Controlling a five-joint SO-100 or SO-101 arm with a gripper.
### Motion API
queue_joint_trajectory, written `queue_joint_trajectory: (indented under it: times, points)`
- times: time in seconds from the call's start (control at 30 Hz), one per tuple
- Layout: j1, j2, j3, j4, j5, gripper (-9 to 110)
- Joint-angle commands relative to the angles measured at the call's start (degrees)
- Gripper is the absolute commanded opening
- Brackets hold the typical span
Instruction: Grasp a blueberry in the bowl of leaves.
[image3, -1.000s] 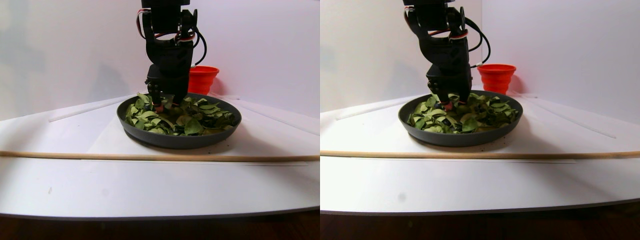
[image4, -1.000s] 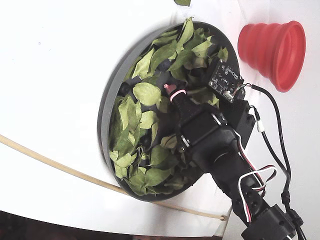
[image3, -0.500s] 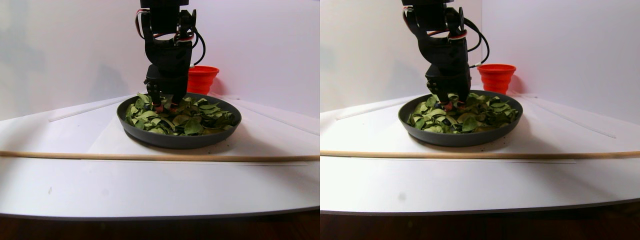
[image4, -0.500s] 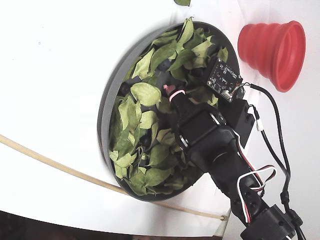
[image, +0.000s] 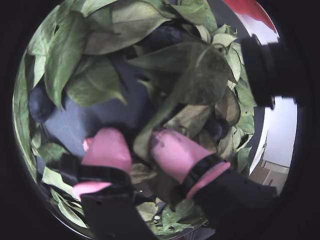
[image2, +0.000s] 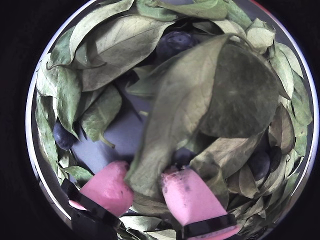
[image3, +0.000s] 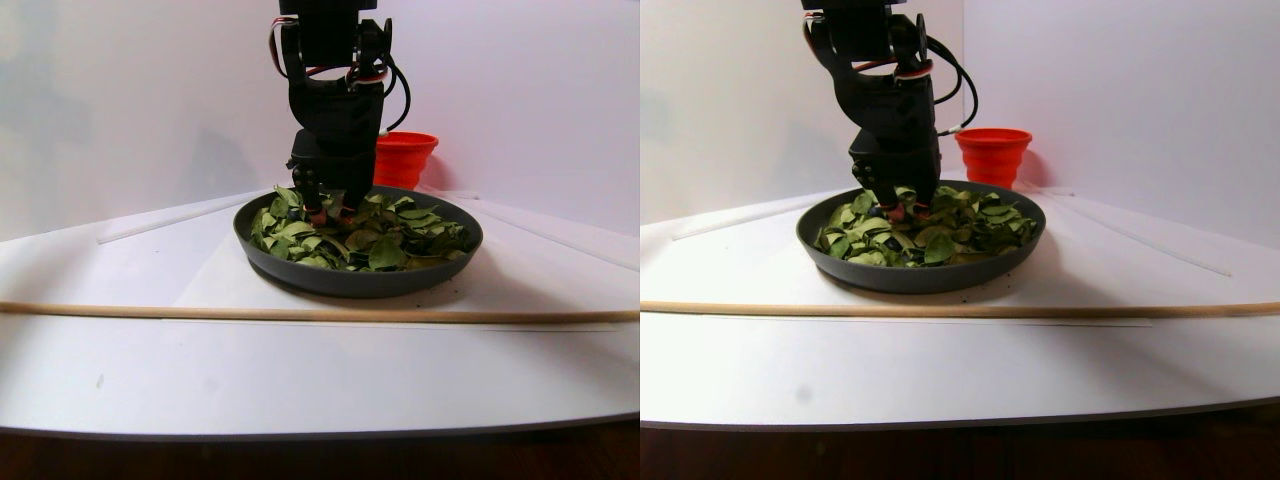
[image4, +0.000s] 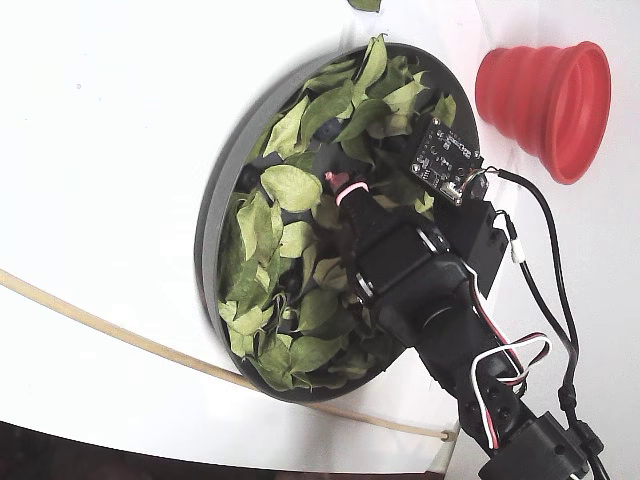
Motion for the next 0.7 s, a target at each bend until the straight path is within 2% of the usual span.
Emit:
queue_joint_trajectory:
  times: [0.0,0.67]
  points:
    - [0.2,5.6,1.2,0.4,-0.5,10]
    - [1.1,14.2,3.5,1.7,-1.8,9]
